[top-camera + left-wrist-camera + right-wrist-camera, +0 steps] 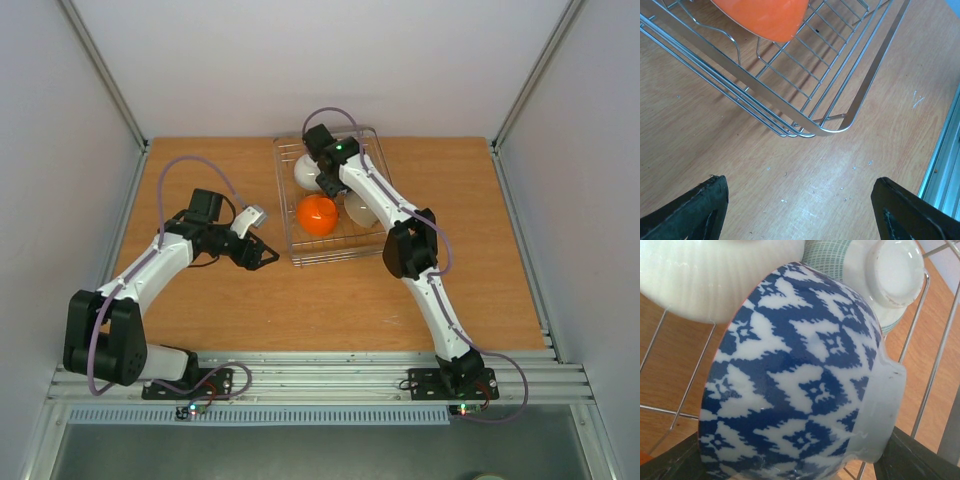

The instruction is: Load the bowls into the dish rack

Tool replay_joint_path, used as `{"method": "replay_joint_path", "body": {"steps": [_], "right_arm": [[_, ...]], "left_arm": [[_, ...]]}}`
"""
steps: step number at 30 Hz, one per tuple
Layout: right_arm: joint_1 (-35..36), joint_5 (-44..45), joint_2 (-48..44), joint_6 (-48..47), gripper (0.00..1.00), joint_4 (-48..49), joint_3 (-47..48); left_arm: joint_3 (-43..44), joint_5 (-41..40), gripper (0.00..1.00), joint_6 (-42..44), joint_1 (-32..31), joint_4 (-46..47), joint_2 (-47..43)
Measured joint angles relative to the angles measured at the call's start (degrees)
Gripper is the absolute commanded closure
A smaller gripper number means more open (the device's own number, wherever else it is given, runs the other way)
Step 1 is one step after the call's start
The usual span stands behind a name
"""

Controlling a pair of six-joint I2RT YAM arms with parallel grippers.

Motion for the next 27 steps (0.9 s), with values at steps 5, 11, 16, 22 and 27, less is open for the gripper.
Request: {"method": "replay_joint_path", "body": {"steps": [5, 11, 16, 22, 27], "right_arm": [[0.0, 0.0, 0.5, -0.4, 0.55, -0.6, 0.0], [0.0, 0.0, 0.7, -0.4, 0.39, -0.9, 0.4], [0.0, -0.1, 0.7, -0.4, 0.3, -0.9, 0.4], [0.0, -1.6, 0.7, -0.3, 0.26, -0.9, 0.4], [-0.4, -3.2, 0.7, -0.3, 0.22, -0.8, 0.4]], "left_arm": [[0.0, 0.0, 0.22, 0.0, 0.0, 0.0, 0.0], [0.0, 0.0, 0.22, 0.0, 0.0, 0.0, 0.0], [0.2, 0.0, 0.22, 0.0, 0.0, -0.1, 0.5], [0.3, 0.0, 0.22, 0.0, 0.0, -0.3, 1.2], [0.3, 0.0, 0.22, 0.0, 0.0, -0.4, 1.2]]}}
